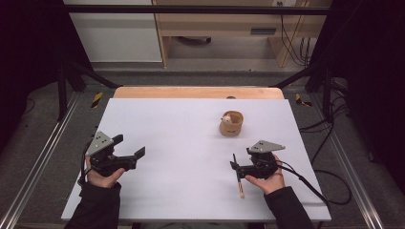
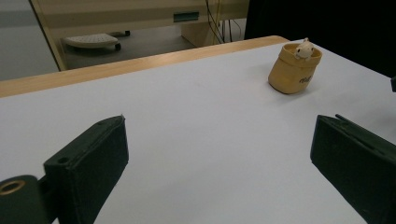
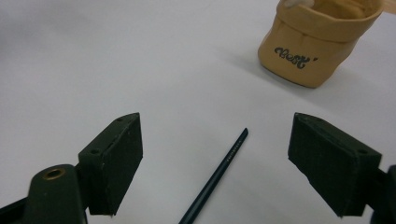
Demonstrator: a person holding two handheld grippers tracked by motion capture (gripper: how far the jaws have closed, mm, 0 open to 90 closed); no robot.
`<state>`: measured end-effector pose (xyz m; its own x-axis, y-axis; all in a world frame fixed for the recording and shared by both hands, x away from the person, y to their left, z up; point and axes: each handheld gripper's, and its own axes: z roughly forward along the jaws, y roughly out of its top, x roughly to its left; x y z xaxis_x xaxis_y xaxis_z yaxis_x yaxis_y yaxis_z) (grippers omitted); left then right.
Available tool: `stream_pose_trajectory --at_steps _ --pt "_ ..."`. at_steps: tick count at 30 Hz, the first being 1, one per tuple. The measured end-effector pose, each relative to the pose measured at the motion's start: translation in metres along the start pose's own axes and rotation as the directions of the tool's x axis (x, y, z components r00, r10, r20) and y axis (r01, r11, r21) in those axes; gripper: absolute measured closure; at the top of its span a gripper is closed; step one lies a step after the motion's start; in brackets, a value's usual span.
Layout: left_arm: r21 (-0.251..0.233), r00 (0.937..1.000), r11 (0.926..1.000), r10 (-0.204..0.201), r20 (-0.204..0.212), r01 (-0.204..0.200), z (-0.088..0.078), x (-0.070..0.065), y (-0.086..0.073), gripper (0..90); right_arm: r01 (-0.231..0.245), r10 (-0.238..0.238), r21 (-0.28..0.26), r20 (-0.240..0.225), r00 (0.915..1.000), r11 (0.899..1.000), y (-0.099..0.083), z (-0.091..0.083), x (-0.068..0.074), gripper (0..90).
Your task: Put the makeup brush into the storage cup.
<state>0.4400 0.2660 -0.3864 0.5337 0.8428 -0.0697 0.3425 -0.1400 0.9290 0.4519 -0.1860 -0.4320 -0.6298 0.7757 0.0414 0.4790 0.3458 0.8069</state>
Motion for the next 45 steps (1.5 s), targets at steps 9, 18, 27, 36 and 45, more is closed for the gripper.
stream_pose_trajectory --at_steps 9,18,27,36,45 --pt "0.002 1.0 1.0 -0.001 0.002 0.001 0.0 0.0 0.0 3.8 0.014 -0.015 0.08 0.016 0.9998 0.997 -0.009 0.014 0.004 22.8" --pt "0.005 1.0 1.0 -0.001 0.004 0.001 0.001 0.0 -0.001 3.9 0.002 -0.005 0.133 0.018 0.9998 0.991 -0.015 0.024 0.006 29.8" --pt "0.009 1.0 1.0 -0.001 0.003 0.001 0.002 -0.001 -0.001 3.9 0.021 -0.021 0.182 0.0 0.9998 0.983 -0.02 0.03 0.006 46.6" --pt "0.011 1.0 0.9999 0.002 0.006 -0.002 0.003 -0.001 -0.001 4.0 0.036 -0.041 0.23 0.014 0.9991 0.972 -0.024 0.035 0.006 60.7" --pt "0.013 1.0 0.9999 0.003 0.006 -0.003 0.003 -0.002 -0.002 4.1 0.023 -0.029 0.241 0.021 0.9994 0.97 -0.023 0.035 0.006 67.5"
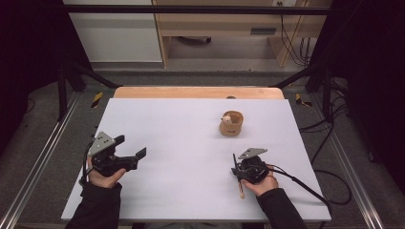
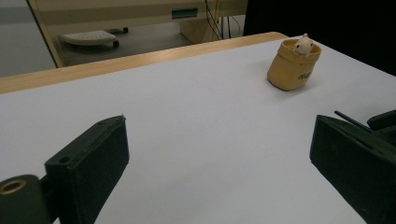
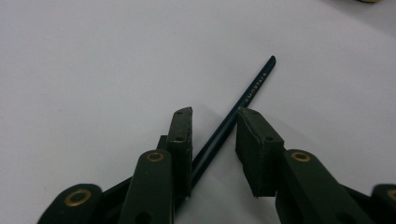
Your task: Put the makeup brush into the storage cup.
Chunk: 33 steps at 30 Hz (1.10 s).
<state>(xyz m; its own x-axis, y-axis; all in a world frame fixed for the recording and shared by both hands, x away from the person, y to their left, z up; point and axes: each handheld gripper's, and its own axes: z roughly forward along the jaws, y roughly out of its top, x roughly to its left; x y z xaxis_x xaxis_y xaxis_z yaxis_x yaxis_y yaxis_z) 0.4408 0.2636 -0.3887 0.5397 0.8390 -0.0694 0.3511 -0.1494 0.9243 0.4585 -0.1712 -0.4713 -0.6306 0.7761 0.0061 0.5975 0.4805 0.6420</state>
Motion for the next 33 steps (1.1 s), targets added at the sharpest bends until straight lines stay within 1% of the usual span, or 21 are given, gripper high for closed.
stream_pose_trajectory --at_steps 2,9,13,16,22,30,32,33 --pt "-0.001 1.0 1.0 -0.001 -0.001 0.001 0.0 0.0001 0.0 4.1 0.006 -0.006 -0.001 0.0 1.0 1.0 -0.0002 0.0001 -0.0012 69.6" --pt "0.0 1.0 1.0 -0.001 -0.001 0.001 0.0001 -0.0001 0.0 4.2 0.002 -0.002 0.002 -0.002 1.0 1.0 0.0 -0.0002 -0.0009 73.0" --pt "-0.001 1.0 1.0 -0.002 -0.001 0.002 0.0001 0.0 -0.0001 4.3 0.008 -0.008 0.002 -0.001 1.0 1.0 -0.0001 -0.0001 -0.0013 74.0" --pt "0.0 1.0 1.0 -0.001 0.001 0.001 0.0001 -0.0002 -0.0001 4.4 -0.004 0.004 0.007 -0.004 1.0 1.0 0.0003 -0.0009 -0.0003 75.1" --pt "0.002 1.0 1.0 -0.001 0.001 0.001 0.0006 -0.0006 -0.0003 4.4 0.002 -0.002 0.006 -0.008 1.0 1.0 0.0002 -0.0008 -0.0006 76.5" --pt "0.001 1.0 1.0 -0.002 0.002 0.002 0.0006 -0.0005 -0.0003 4.5 -0.009 0.009 0.008 -0.021 0.9997 1.0 0.0007 -0.0008 -0.0001 79.2" --pt "0.002 1.0 1.0 -0.002 0.002 0.002 0.0006 -0.0003 -0.0003 4.5 0.003 -0.003 0.007 -0.018 0.9998 1.0 0.0005 -0.0005 -0.0011 79.8" --pt "0.001 1.0 1.0 -0.002 0.002 0.002 0.0006 -0.0002 -0.0004 4.5 0.0 0.0 0.008 -0.018 0.9998 1.0 0.0007 -0.0005 -0.0011 80.2"
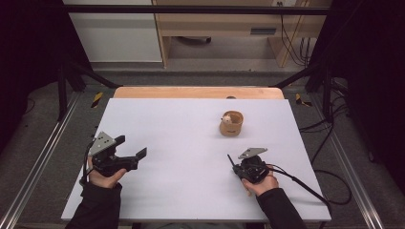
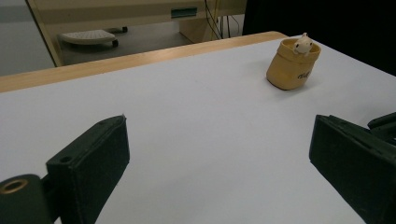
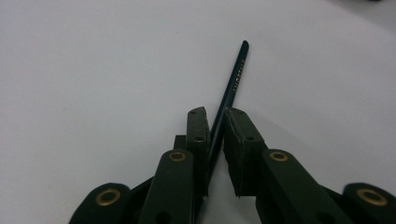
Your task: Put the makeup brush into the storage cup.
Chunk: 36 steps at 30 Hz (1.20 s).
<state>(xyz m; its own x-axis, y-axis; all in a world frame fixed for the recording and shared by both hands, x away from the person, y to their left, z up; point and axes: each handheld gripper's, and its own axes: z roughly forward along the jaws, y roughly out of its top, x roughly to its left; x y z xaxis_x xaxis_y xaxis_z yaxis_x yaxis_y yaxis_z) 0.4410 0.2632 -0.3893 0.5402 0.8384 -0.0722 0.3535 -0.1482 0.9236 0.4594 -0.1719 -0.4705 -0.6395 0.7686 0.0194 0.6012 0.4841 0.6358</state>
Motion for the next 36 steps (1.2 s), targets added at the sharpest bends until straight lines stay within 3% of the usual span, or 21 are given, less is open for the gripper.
stream_pose_trajectory --at_steps 23,36 --pt "0.001 1.0 1.0 0.0 0.002 0.0 0.0003 0.0 -0.0003 4.6 0.003 -0.003 -0.001 -0.011 0.9999 1.0 0.0002 0.0003 -0.0001 82.8" --pt "0.002 1.0 1.0 -0.001 0.003 0.001 0.0006 0.0 -0.0006 4.7 0.003 -0.003 -0.034 0.005 1.0 0.999 0.0033 -0.0074 -0.002 66.2"
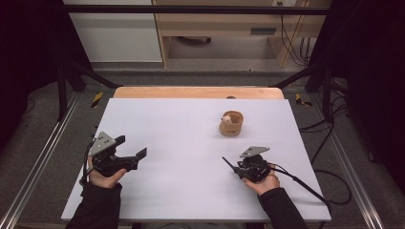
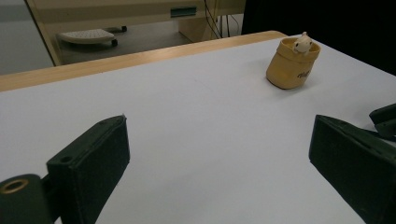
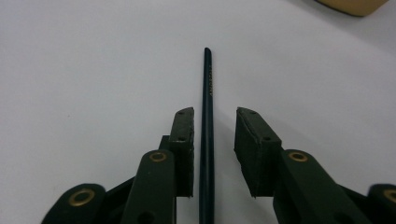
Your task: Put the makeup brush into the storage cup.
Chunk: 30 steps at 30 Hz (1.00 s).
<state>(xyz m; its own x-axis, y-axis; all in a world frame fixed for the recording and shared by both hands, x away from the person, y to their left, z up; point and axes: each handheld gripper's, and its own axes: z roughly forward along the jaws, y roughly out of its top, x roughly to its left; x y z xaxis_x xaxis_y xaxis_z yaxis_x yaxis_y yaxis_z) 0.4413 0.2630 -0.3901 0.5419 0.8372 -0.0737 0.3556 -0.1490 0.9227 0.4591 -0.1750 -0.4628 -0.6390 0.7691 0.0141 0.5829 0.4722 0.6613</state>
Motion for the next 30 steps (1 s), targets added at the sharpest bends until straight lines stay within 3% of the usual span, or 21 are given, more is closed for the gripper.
stream_pose_trajectory --at_steps 9,14,23,30 --pt "0.006 1.0 1.0 0.0 0.005 0.0 0.002 0.0 -0.001 4.6 -0.02 0.02 0.001 -0.001 0.9998 1.0 0.009 -0.013 -0.008 50.6" --pt "0.004 1.0 1.0 -0.001 0.006 0.001 0.001 0.0 -0.001 4.6 -0.006 0.006 0.008 -0.002 1.0 1.0 0.016 -0.022 -0.01 43.5" --pt "0.009 1.0 1.0 0.002 0.005 -0.002 0.002 0.0 -0.001 4.5 0.039 -0.04 0.09 0.008 0.9992 0.995 0.034 -0.036 -0.011 34.7" --pt "0.008 1.0 1.0 0.001 0.005 -0.001 0.002 0.0 -0.001 4.6 0.058 -0.062 0.165 0.014 0.998 0.985 0.037 -0.031 -0.008 28.7"
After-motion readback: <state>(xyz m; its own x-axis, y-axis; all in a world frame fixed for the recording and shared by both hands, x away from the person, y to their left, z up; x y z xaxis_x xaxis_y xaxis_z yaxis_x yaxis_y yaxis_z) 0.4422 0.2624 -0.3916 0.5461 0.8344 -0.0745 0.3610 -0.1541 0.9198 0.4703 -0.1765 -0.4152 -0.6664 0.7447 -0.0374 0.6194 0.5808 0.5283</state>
